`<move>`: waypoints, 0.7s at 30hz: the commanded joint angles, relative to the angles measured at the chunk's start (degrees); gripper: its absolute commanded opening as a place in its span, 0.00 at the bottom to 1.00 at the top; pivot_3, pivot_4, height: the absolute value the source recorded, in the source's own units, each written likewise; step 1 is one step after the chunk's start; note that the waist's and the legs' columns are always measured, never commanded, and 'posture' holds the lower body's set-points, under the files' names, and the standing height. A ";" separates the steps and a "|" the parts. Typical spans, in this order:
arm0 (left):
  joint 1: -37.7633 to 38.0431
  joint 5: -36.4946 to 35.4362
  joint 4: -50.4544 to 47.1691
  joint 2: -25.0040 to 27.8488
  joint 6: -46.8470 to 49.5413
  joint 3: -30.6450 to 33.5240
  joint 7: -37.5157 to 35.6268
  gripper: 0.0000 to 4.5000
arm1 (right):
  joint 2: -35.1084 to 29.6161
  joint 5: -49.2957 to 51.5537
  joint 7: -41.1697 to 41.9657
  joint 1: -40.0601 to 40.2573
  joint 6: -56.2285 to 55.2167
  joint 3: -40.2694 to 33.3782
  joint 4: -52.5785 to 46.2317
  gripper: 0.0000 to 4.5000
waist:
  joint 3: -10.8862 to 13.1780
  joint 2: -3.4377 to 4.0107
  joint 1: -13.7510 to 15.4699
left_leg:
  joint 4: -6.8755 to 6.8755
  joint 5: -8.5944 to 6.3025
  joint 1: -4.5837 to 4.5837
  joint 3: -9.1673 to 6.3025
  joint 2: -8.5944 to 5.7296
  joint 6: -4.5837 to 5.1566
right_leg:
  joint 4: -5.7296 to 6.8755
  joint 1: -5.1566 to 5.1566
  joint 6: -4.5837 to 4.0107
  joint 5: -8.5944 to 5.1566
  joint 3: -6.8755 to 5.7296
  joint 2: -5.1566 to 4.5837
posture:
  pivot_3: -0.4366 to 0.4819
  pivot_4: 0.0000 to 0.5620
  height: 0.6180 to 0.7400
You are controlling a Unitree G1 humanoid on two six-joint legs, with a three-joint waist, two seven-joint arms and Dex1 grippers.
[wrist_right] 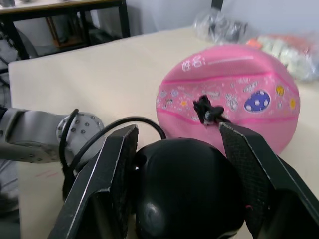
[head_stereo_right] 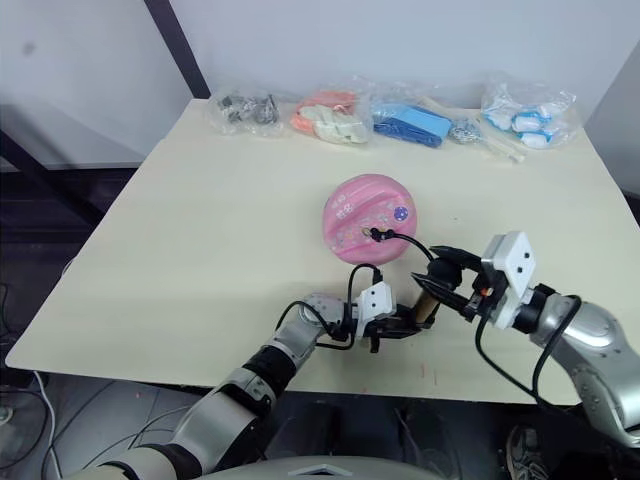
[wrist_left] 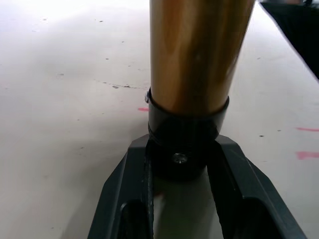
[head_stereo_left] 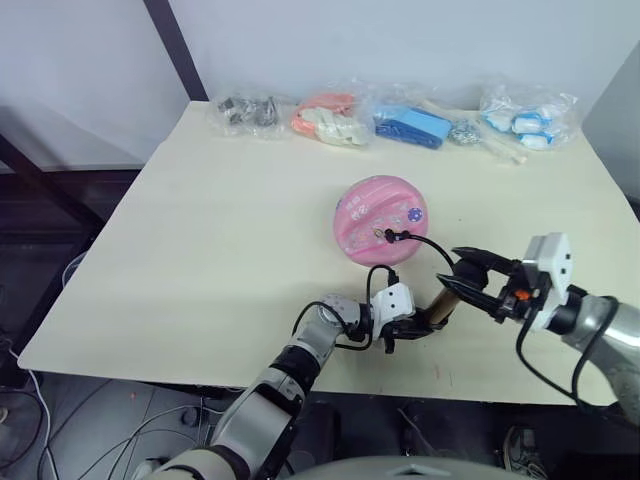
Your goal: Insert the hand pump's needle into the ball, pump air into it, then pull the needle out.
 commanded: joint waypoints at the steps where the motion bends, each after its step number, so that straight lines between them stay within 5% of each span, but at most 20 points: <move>1: 1.59 0.80 2.31 0.08 1.83 -1.34 -0.90 0.23 | -3.66 10.87 0.11 -3.65 4.21 -8.32 -5.11 0.48 | 0.03 0.08 0.11 | 0.00 -0.06 -0.07 0.03 -0.16 0.10 | 0.01 -0.06 0.11 -0.07 0.03 -0.18 | 0.48 0.27 1.00; 11: 0.62 1.62 3.84 -0.23 0.14 -3.02 -3.04 0.23 | -14.13 25.33 0.29 -9.79 12.41 -21.75 -2.18 0.48 | 0.16 -0.11 0.74 | 0.15 -0.34 -0.39 0.50 -0.69 0.59 | -0.02 -0.42 0.56 -0.17 0.43 -0.88 | 0.48 0.27 1.00; 21: -0.79 2.08 5.93 -1.00 -1.20 -4.35 -3.76 0.23 | -17.46 27.28 3.06 -9.63 15.78 -28.19 0.75 0.48 | 0.23 -0.21 1.25 | 0.95 -0.73 -0.69 1.29 -0.69 1.25 | -0.01 -0.73 1.11 0.12 1.29 -0.87 | 0.48 0.27 1.00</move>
